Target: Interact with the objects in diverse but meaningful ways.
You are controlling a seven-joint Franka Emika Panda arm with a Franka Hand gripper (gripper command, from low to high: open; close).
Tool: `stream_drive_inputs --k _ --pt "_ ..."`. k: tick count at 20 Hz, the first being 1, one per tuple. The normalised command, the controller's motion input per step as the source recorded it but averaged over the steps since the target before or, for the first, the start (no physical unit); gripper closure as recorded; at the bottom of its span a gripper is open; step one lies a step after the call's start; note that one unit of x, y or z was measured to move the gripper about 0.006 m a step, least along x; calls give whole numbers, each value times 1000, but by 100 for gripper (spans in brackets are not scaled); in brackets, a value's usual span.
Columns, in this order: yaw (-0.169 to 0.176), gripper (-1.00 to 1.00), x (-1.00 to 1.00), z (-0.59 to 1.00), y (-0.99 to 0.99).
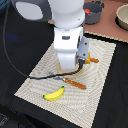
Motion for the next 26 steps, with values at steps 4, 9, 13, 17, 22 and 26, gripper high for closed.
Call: stream_drive_inputs --k 4,9,13,17,22,26 --pt "0 100 -204 -206 163" --pt "0 100 -191 -225 163" --pt "0 100 -144 -236 144" --pt "0 100 -109 -199 139" --pt "0 -100 2 -73 88" --pt "0 -100 178 232 178"
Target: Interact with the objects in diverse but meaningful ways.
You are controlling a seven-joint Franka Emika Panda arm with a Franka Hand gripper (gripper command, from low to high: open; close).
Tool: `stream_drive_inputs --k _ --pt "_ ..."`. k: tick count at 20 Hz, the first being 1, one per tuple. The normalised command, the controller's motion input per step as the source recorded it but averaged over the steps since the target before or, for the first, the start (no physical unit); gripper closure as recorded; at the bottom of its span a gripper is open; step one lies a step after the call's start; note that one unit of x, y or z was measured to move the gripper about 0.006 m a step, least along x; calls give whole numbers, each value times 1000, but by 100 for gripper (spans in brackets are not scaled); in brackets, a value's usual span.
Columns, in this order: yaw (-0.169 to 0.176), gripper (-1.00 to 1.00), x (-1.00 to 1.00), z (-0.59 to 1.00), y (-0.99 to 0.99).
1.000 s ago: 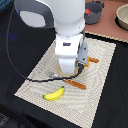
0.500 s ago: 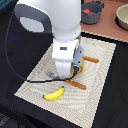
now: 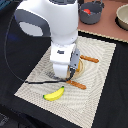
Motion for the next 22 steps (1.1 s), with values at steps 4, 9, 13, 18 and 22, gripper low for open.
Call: stream_drive_inputs --k 4,9,13,18,22 --pt "0 -100 99 846 274" --pt "0 -100 21 1000 195" --pt "-1 -100 116 925 -79" --pt "0 -100 262 622 -602" --pt "0 -100 401 415 -781"
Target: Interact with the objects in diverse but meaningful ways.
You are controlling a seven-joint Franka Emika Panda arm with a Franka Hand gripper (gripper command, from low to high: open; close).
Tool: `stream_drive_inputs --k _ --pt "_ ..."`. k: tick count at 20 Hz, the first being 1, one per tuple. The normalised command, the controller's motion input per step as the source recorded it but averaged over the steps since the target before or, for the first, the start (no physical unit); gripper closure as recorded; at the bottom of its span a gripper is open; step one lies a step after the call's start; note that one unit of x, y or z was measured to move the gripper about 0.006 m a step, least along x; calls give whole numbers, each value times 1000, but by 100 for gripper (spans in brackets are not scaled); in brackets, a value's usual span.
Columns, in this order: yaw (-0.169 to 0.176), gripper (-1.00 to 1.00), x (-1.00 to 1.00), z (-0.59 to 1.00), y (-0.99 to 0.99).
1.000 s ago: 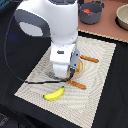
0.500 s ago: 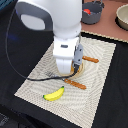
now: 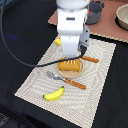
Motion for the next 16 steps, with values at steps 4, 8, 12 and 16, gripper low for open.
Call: stream_drive_inputs --k 4,8,12,16 --pt "8 -100 280 254 -781" --pt "43 -100 188 72 -836" --pt "64 -100 180 0 -850" --pt "78 -100 171 0 -840"
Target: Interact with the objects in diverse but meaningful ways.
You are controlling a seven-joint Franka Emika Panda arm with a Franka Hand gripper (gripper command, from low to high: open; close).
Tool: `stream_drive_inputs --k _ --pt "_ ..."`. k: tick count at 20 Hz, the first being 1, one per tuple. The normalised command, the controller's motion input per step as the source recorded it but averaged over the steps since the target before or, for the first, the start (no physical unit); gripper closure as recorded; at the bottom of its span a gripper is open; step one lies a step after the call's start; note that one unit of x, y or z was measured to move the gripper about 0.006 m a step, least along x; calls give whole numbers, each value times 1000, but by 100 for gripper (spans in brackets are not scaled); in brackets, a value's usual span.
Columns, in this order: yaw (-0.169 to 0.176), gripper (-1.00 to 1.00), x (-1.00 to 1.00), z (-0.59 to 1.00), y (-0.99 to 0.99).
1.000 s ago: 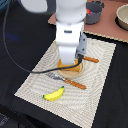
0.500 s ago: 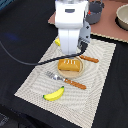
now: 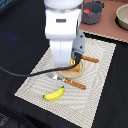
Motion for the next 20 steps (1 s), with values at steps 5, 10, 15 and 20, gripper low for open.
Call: stream_drive_inputs --k 5,10,15,20 --pt "79 -100 214 -13 -846" --pt "42 -100 329 -145 -754" --pt "2 -100 287 -303 -433" --pt "0 -100 268 -327 -253"
